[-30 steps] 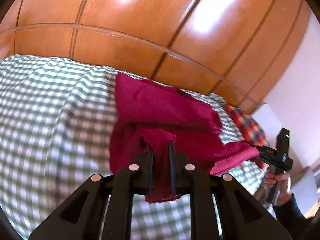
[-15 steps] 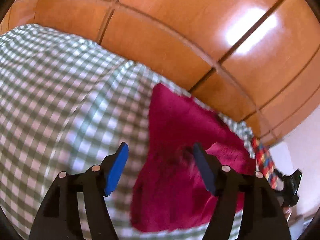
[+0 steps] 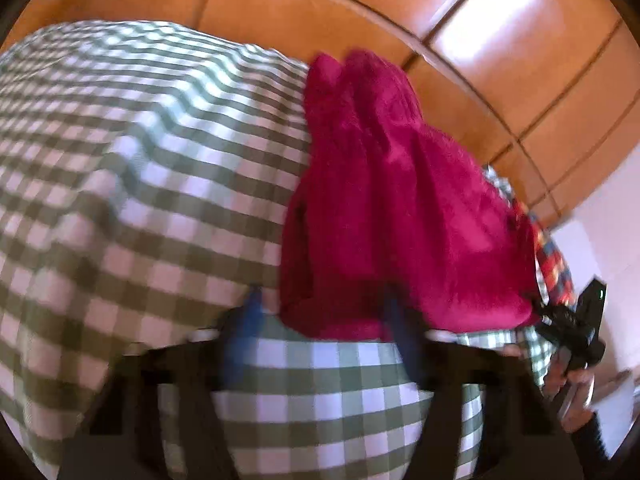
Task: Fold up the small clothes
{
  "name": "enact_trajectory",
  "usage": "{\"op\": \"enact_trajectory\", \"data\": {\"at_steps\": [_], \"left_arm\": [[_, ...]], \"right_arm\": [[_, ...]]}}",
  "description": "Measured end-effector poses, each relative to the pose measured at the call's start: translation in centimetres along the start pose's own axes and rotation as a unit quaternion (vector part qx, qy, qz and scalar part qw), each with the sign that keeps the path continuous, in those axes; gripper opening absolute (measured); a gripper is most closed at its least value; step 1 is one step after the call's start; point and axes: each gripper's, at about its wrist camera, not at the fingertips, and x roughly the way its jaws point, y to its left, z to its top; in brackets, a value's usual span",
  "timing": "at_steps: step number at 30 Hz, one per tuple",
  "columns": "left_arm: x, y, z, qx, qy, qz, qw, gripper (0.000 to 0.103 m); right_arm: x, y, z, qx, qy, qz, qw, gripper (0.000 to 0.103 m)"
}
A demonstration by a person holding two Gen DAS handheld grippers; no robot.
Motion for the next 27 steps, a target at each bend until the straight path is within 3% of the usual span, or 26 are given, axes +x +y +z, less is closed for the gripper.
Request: {"op": "enact_trajectory", "data": {"at_steps": [3,5,12,17,20,22,23,24,26,27], "left_arm": [[0.3,-1.0,0.2,0.020,0.006,0.013,0.9997,0.021],[-0.7,-1.2,0.4,0.019,-0.004,0.005,0.9998,0.018],[-7.1,-1.5,-1.3,0.059,-0.022,-0.045,0.9970,0.016],[-10.1,-1.0,-6.9,0.078,0.018,-0.055,0.9952,0.016],[-10.6,-0.4,-10.5,0.065,0.045,-0.053,0.9955,0.017],[-10.8,-0.1,-11.4,0.058,0.050,-0.051,0.9958,0.029],[-11.2,0.2,-11.3,0.049,0.038,-0.046,0.9970,0.031],[-11.5,0.5,-10.9,0.039,0.029,-0.049,0.9976,0.035],[-12.4,1.1,-9.3,0.022,0.001,-0.060,0.9980,0.042],[-12.7,1.1,-8.4,0.022,-0.013,-0.059,0.9979,0.045]], "right_arm": [[-0.9,0.0,-0.2,0.003,0.008,0.002,1.000,0.025],[-1.9,0.5,-0.3,-0.011,0.005,-0.002,1.000,0.022],[-6.9,1.0,-3.7,-0.065,0.022,0.005,0.998,0.021],[-9.2,-0.1,-9.0,-0.089,0.063,-0.003,0.994,0.020],[-10.2,-0.6,-11.2,-0.094,0.078,-0.001,0.992,0.020],[-10.7,-0.5,-11.1,-0.101,0.072,-0.010,0.992,0.027],[-10.9,-0.5,-10.7,-0.098,0.068,-0.011,0.993,0.039],[-11.2,-0.3,-9.9,-0.094,0.054,-0.014,0.994,0.059],[-11.7,0.0,-8.4,-0.100,0.018,-0.029,0.994,0.071],[-11.6,0.4,-7.4,-0.109,0.002,-0.039,0.993,0.071]]}}
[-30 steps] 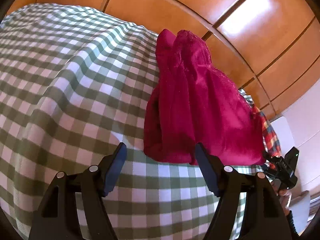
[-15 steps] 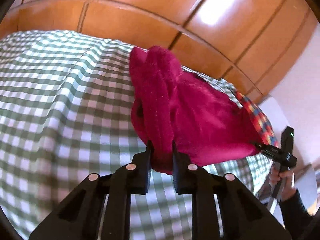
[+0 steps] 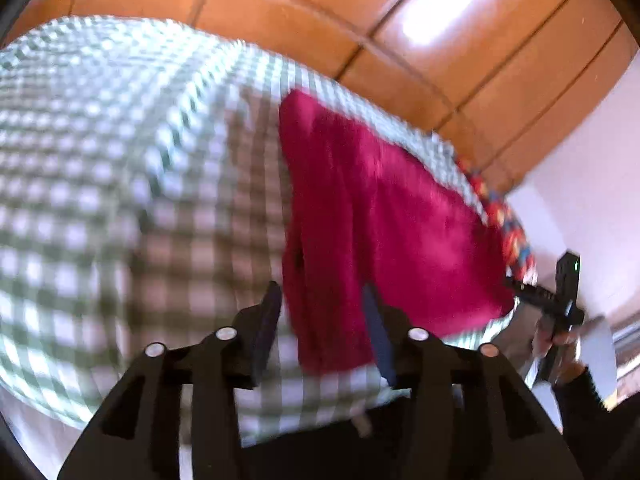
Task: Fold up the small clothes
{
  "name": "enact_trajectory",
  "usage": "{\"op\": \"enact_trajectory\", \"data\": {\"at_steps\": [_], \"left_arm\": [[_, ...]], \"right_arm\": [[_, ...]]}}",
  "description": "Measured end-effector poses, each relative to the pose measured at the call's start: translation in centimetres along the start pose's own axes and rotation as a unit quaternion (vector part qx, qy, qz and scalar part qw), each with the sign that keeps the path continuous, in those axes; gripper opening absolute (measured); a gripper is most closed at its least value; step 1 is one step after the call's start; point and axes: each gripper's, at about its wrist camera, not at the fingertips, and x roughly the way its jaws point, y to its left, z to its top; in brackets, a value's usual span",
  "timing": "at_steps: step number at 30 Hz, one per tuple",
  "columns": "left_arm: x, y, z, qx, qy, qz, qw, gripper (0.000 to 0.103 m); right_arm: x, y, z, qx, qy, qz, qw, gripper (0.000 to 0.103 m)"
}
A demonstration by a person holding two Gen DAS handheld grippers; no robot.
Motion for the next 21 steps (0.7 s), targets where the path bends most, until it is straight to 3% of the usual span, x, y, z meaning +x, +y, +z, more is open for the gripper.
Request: {"op": "enact_trajectory", "data": {"at_steps": [4,7,9,11,12,17,21], "left_arm": [[1.3,-1.0,3.8,0.028,-0.028,0.007,0.9992,0.045],[3.9,-1.8,5.9,0.046,-0.018,-0.002,0.9988,0.052],[5.7,-2.0,6.6,0.048,-0.005,-0.004,0.9988,0.052],[7.2,-2.4,7.0,0.046,0.010,-0.007,0.9989,0.034],[7.5,-2.7,7.2,0.053,0.012,-0.012,0.9985,0.013],[4.8,-3.6,7.1,0.059,-0.029,-0.043,0.9969,0.008],[1.9,-3.8,8.9,0.063,-0.064,-0.054,0.9944,0.008]], "right_arm": [[1.9,0.0,3.6,0.001,-0.024,-0.020,1.000,0.070],[4.5,0.5,5.0,-0.008,-0.006,-0.032,0.999,0.054],[5.4,0.7,5.0,-0.016,0.010,-0.035,0.999,0.026],[4.8,1.1,4.7,-0.023,0.003,-0.037,0.999,0.015],[4.0,1.2,4.6,-0.026,-0.003,-0.036,0.999,0.013],[-0.6,2.2,4.9,-0.029,-0.052,-0.006,0.998,0.012],[-2.0,3.0,7.6,-0.020,-0.085,0.019,0.996,0.009]]}}
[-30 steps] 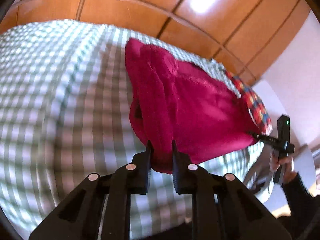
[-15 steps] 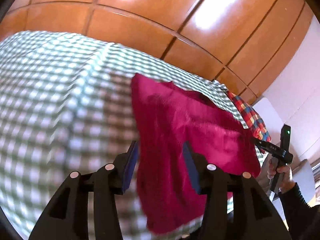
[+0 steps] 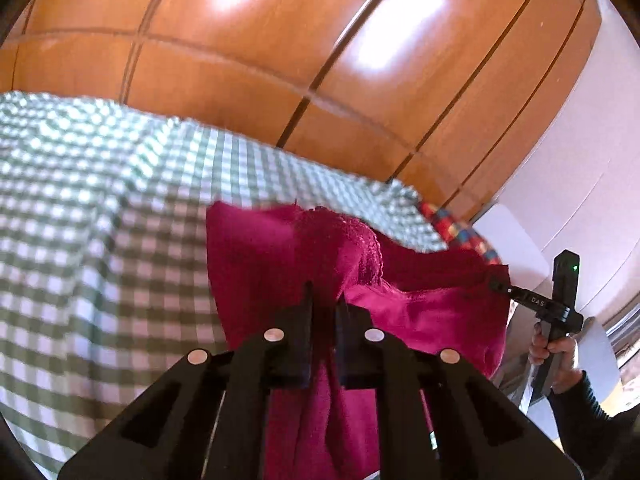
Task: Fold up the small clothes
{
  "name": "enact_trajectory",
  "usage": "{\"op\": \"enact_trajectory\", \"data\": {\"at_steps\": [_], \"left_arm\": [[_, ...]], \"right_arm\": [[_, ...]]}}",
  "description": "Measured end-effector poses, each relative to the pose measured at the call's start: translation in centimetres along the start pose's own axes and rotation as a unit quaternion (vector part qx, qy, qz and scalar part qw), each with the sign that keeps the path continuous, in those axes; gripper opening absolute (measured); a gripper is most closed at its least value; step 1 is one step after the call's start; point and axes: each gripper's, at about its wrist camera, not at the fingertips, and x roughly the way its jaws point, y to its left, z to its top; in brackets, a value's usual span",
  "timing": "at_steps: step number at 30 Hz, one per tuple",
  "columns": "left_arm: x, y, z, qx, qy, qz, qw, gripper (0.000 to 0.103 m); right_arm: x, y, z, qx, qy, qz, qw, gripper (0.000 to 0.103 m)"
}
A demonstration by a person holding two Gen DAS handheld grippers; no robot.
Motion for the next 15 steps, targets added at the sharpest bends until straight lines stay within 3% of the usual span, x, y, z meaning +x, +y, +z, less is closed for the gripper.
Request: {"op": "enact_trajectory", "data": {"at_steps": [5,10,15], "left_arm": [[1.7,0.6,3.7,0.000,-0.013,0.037,0.9992,0.008],[6.3,2.7,7.1,-0.012,0.006,0.088,0.9960,0.008],[11.4,4.9,8.6,-0.033,0.038,0.138,0.9892,0.008]], "right_arm": [[3.3,0.1,3.7,0.019,-0.015,-0.015,1.000,0.008],[8.7,-1.3,6.3,0.034,0.005,-0.061,0.998,0.007],[13.6,-3.3,6.8,0.068,0.027,-0.087,0.994,0.007]]}}
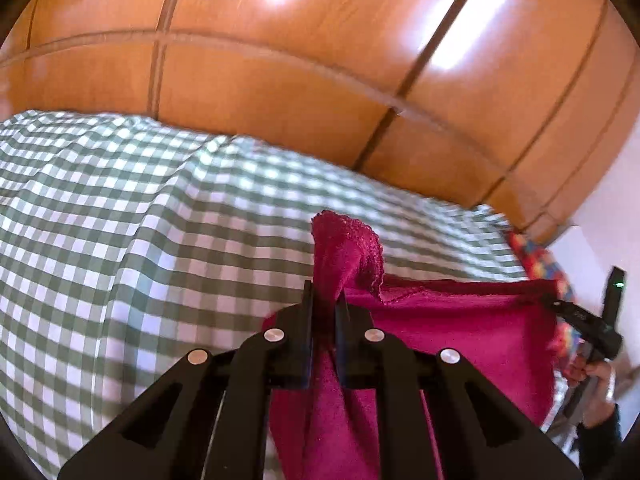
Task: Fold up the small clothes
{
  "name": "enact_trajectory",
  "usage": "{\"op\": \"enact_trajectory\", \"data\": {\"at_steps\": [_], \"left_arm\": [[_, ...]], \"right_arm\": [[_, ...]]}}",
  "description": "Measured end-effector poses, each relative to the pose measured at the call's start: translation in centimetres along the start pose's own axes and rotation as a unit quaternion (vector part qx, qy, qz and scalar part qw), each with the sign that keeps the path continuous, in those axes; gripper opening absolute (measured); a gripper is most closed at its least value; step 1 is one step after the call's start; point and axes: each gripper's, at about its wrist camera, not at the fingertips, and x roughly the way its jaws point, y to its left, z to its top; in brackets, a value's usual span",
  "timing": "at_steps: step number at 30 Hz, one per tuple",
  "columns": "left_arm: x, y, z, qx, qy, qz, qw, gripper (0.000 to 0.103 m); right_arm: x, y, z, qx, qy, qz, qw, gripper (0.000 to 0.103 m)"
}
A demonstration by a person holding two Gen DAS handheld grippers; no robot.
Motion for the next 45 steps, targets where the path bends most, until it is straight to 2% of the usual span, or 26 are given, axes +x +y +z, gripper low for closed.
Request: {"op": "enact_trajectory", "data": {"at_steps": [4,5,7,9,10,12,13,17,19,22,24,26,27,28,29,30,31,32,35,37,41,42,44,45], "left_arm": [[4.9,0.9,-0.3,-0.011,0.053,0.052,0.9972,0.011],[5.6,1.1,-0.6,-0.012,0.065,0.055,0.9963,0.015],[5.5,1.5,-0.9,-0.024,0.067,0.058,0.9958,0.034],[4.1,2.3,-1.1,-0.045,0.060,0.040,0.9964,0.043],[3.1,2.9,-1.4,-0.055,0.056,0.025,0.9966,0.043],[1.4,3.7,-2.1,-0.057,0.050,0.004,0.9971,0.043],[0.1,4.1,-2.8,-0.051,0.044,-0.007,0.9977,0.043],[-4.8,5.1,-6.5,-0.037,0.034,-0.053,0.9973,0.044],[-6.9,5.4,-8.9,-0.031,0.037,-0.073,0.9962,0.053],[-8.7,5.0,-12.0,-0.031,0.036,-0.101,0.9938,0.060],[-8.7,4.8,-13.6,-0.033,0.045,-0.106,0.9928,0.060],[-7.8,4.4,-15.0,-0.037,0.059,-0.107,0.9917,0.058],[-7.5,4.3,-15.5,-0.041,0.066,-0.112,0.9906,0.052],[-7.2,4.0,-15.9,-0.045,0.070,-0.119,0.9894,0.040],[-6.9,4.1,-16.1,-0.044,0.070,-0.114,0.9901,0.037],[-6.9,3.9,-16.2,-0.037,0.067,-0.105,0.9916,0.021],[-7.2,3.7,-16.1,-0.029,0.063,-0.094,0.9931,0.015],[-7.7,3.6,-15.9,-0.027,0.057,-0.091,0.9938,0.013],[-9.5,3.3,-15.5,-0.011,0.037,-0.078,0.9962,0.010],[-10.4,3.6,-15.9,-0.005,0.036,-0.068,0.9970,0.009],[-8.7,4.2,-18.3,-0.013,0.074,-0.045,0.9961,0.010],[-8.6,4.3,-18.5,-0.020,0.075,-0.045,0.9960,0.011],[-9.3,4.5,-18.1,-0.037,0.068,-0.067,0.9947,0.020],[-9.8,4.6,-17.6,-0.041,0.054,-0.066,0.9956,0.025]], "right_arm": [[5.1,-0.8,-1.6,0.009,0.057,-0.028,0.998,0.007],[5.8,-1.0,-1.9,0.012,0.067,-0.025,0.997,0.007],[5.3,-1.7,-2.0,0.026,0.062,-0.006,0.998,0.009],[4.3,-2.3,-2.0,0.029,0.065,0.009,0.997,0.028],[3.5,-2.5,-2.1,0.026,0.062,0.014,0.998,0.033],[1.4,-3.0,-2.8,0.014,0.054,0.016,0.998,0.060],[0.2,-3.2,-3.4,0.009,0.051,0.026,0.998,0.060],[-3.5,-4.8,-6.4,0.013,0.061,0.064,0.996,0.060],[-5.2,-5.4,-8.5,0.019,0.070,0.082,0.994,0.060],[-7.5,-5.9,-11.4,0.032,0.075,0.101,0.992,0.060],[-8.3,-6.0,-13.1,0.041,0.080,0.108,0.990,0.060],[-8.3,-5.8,-14.5,0.044,0.093,0.114,0.988,0.059],[-8.1,-5.7,-14.8,0.042,0.097,0.112,0.988,0.053],[-7.8,-5.5,-15.2,0.039,0.101,0.109,0.988,0.048],[-7.6,-5.3,-15.6,0.038,0.102,0.103,0.989,0.037],[-7.6,-5.2,-15.7,0.036,0.102,0.100,0.989,0.026],[-7.6,-5.0,-15.7,0.033,0.102,0.098,0.989,0.020],[-7.9,-4.6,-15.5,0.025,0.099,0.092,0.991,0.016],[-9.7,-4.1,-15.2,0.001,0.080,0.088,0.993,0.012],[-9.9,-4.4,-15.6,-0.003,0.086,0.082,0.993,0.012],[-8.1,-5.6,-17.7,0.006,0.108,0.069,0.992,0.011],[-8.1,-5.7,-17.7,0.012,0.106,0.070,0.992,0.011],[-8.4,-5.4,-17.5,0.007,0.104,0.072,0.992,0.011],[-8.6,-5.3,-17.2,-0.001,0.102,0.066,0.993,0.012]]}}
